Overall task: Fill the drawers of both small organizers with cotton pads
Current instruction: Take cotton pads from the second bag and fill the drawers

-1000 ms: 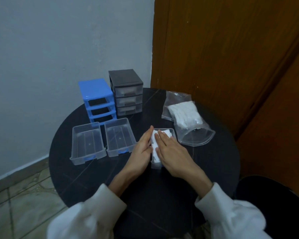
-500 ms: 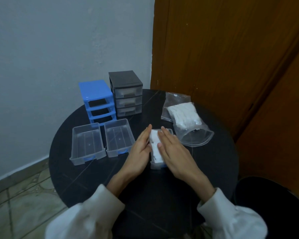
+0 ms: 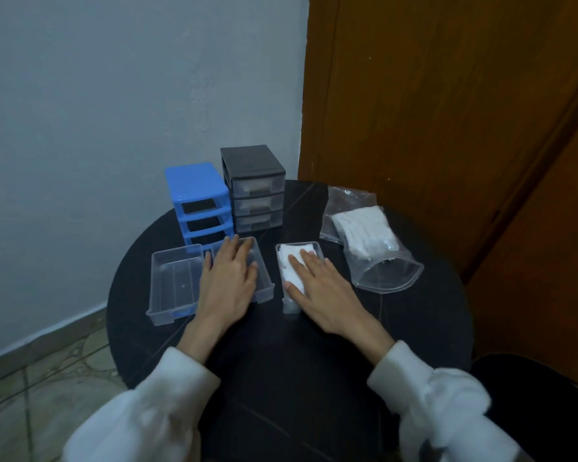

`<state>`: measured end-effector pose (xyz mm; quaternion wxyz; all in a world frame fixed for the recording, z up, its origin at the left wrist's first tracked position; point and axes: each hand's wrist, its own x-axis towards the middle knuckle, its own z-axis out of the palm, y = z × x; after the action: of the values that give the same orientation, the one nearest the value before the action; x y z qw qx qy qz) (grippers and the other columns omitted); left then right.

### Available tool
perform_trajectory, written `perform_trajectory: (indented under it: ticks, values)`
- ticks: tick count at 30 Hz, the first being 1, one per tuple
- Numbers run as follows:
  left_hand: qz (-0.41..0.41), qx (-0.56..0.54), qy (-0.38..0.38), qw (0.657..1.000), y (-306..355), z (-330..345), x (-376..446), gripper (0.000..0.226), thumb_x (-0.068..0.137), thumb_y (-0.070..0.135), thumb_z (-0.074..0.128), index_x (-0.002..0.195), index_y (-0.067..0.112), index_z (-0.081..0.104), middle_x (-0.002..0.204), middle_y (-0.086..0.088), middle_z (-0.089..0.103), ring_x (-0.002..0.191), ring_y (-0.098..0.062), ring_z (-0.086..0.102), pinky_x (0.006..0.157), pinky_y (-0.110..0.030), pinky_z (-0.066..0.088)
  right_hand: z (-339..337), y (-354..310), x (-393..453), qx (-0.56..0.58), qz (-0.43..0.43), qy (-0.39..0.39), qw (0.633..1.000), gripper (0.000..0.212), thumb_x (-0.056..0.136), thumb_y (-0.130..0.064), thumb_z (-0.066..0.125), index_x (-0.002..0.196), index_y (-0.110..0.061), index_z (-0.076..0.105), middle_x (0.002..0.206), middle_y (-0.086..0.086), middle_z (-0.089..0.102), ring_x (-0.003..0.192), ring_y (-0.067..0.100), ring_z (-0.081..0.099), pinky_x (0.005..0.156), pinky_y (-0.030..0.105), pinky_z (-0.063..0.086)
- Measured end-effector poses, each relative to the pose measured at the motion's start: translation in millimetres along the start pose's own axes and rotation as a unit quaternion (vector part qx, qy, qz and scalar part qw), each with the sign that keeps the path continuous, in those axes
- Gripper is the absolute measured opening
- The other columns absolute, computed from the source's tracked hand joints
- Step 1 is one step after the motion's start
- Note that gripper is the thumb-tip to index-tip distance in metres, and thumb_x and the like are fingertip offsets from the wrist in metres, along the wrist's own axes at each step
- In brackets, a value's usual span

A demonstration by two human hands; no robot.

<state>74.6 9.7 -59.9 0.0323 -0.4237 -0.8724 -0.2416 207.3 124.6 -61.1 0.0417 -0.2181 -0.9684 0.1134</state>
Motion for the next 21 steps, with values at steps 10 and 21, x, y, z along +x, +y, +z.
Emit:
perform_trajectory:
  ticks: [10, 21]
  values:
    - [-0.012, 0.102, -0.105, 0.989, 0.9, 3.1, 0.6, 0.060, 0.100, 0.046, 0.015, 0.150, 0.018, -0.002, 0.158, -0.011, -0.005, 0.145, -0.023, -0.009, 0.116, -0.039, -0.004, 0.3, 5.5, 67.1, 0.004, -0.016, -0.009, 1.000, 0.057, 0.101, -0.043, 0.025, 0.150, -0.018, 0.012, 0.158, 0.006, 0.008, 0.145, 0.017, 0.004, 0.116, 0.031, -0.001]
    - [-0.004, 0.077, -0.112, 0.991, 17.5, 1.9, -33.0, 0.065, 0.099, 0.048, 0.017, 0.149, 0.013, -0.006, 0.158, -0.009, -0.010, 0.144, -0.020, -0.014, 0.114, -0.031, -0.008, -7.4, 13.5, 74.7, -0.002, -0.014, 0.004, 1.000, 0.057, 0.101, -0.041, 0.028, 0.150, -0.015, 0.016, 0.157, 0.009, 0.012, 0.145, 0.022, 0.010, 0.116, 0.034, 0.005]
